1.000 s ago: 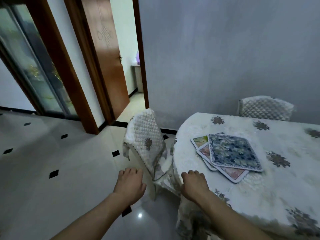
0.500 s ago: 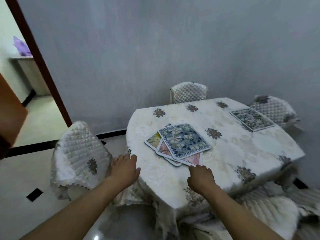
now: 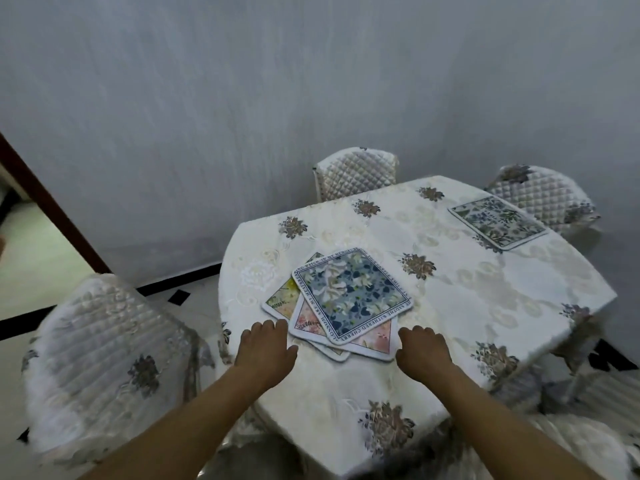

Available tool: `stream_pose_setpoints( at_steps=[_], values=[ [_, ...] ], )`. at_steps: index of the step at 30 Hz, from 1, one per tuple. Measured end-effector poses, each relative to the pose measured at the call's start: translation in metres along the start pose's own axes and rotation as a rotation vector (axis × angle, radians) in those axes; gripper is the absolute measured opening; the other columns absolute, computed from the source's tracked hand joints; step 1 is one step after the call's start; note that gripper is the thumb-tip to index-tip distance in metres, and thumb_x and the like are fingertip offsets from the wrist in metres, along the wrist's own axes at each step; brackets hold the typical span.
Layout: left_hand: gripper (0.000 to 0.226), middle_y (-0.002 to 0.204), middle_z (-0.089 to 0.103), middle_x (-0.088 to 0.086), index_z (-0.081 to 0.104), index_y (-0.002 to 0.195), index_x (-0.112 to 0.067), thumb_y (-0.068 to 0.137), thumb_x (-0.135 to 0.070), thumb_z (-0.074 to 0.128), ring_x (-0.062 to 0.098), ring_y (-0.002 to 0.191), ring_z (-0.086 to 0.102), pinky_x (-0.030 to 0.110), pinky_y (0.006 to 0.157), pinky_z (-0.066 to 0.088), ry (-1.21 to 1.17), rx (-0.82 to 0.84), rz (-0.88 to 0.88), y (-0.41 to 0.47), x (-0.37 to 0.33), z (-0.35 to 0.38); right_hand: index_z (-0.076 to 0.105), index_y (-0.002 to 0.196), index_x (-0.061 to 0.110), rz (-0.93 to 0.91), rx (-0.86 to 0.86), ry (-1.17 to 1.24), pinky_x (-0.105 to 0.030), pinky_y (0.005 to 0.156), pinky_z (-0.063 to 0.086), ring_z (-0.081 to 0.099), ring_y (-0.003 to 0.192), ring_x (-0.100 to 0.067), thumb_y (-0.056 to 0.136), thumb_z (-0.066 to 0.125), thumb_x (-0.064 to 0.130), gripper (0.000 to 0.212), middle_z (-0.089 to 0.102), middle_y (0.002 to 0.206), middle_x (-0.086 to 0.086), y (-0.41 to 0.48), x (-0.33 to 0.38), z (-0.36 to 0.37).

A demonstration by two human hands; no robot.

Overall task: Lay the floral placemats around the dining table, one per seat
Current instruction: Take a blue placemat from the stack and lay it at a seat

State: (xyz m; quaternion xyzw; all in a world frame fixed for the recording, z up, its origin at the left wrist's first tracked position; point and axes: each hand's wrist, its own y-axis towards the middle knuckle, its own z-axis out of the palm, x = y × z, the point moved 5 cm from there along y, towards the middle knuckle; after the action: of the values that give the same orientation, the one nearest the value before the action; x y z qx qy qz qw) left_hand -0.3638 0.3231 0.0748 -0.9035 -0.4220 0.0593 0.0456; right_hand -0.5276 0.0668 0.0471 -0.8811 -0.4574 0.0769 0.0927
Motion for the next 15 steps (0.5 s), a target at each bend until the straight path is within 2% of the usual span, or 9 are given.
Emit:
stream_pose_setpoints(
  at_steps=[5,10,15],
  values=[
    [0.041,0.111,0.06,0.01,0.046,0.115,-0.017,0.091,-0.049,0.047,0.03,0.103,0.055,0.04,0.084,0.044,-0.108,0.072,-0.098,0.075,-0.024,0.032,0.055,0.111,0.019,-0.034,-0.01,0.064,-0.039,0.087,0.044,0.057,0.104,-0.031,0.085,0.05,0.032,0.029,0.061,0.11,-0.009,0.109,-0.032,0.013],
    [0.025,0.102,0.061,0.012,0.042,0.092,-0.017,0.088,-0.039,0.054,0.032,0.096,0.058,0.034,0.069,0.041,-0.381,0.193,-0.286,0.139,-0.042,0.069,0.053,0.11,0.014,-0.036,0.038,0.144,-0.035,0.08,0.045,0.057,0.099,-0.032,0.084,0.056,0.03,0.031,0.059,0.106,-0.013,0.197,-0.06,0.035],
    [0.026,0.095,0.061,0.009,0.051,0.098,-0.01,0.092,-0.035,0.054,0.025,0.087,0.059,0.027,0.058,0.038,-0.557,0.285,-0.468,0.176,-0.05,0.106,0.049,0.108,0.008,0.051,0.084,0.339,-0.041,0.081,0.048,0.057,0.099,-0.038,0.088,0.054,0.028,0.028,0.056,0.107,-0.019,0.249,-0.084,0.059]
  ],
)
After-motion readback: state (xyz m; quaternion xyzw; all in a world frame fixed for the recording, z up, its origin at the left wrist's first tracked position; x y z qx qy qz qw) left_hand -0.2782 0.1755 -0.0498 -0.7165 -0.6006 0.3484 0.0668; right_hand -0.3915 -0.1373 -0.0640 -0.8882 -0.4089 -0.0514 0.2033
